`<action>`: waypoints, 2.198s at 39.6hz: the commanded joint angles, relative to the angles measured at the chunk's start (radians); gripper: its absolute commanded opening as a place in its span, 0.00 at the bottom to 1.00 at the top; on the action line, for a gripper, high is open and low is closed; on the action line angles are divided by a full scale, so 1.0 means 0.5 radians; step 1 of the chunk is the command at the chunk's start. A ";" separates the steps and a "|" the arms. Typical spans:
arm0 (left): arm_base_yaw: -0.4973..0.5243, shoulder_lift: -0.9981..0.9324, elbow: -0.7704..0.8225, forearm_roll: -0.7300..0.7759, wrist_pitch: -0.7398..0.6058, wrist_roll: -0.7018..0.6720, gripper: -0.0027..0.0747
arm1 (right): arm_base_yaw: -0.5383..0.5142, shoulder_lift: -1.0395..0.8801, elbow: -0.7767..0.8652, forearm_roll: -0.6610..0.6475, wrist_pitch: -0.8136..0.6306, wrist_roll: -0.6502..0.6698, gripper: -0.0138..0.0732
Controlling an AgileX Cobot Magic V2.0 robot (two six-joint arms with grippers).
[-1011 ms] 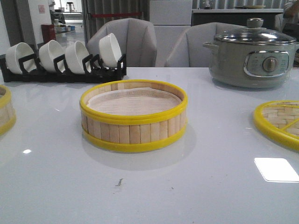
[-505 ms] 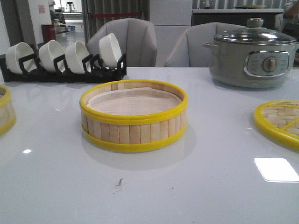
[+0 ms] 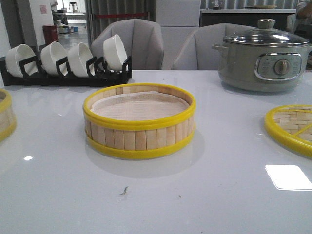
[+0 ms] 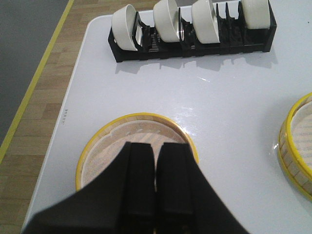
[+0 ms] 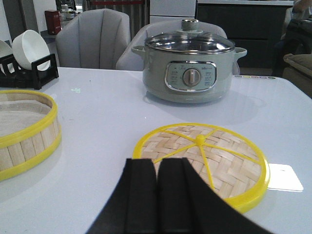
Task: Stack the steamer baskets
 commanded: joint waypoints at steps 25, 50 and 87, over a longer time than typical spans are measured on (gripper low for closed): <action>-0.003 -0.028 -0.076 0.013 -0.152 0.006 0.14 | -0.016 -0.042 -0.029 -0.022 -0.262 -0.015 0.21; -0.003 -0.028 -0.076 -0.020 -0.094 0.006 0.14 | 0.064 1.172 -1.499 -0.278 0.441 0.099 0.21; -0.003 -0.028 -0.063 -0.102 -0.046 0.006 0.14 | 0.064 1.813 -1.899 -0.074 0.503 0.143 0.33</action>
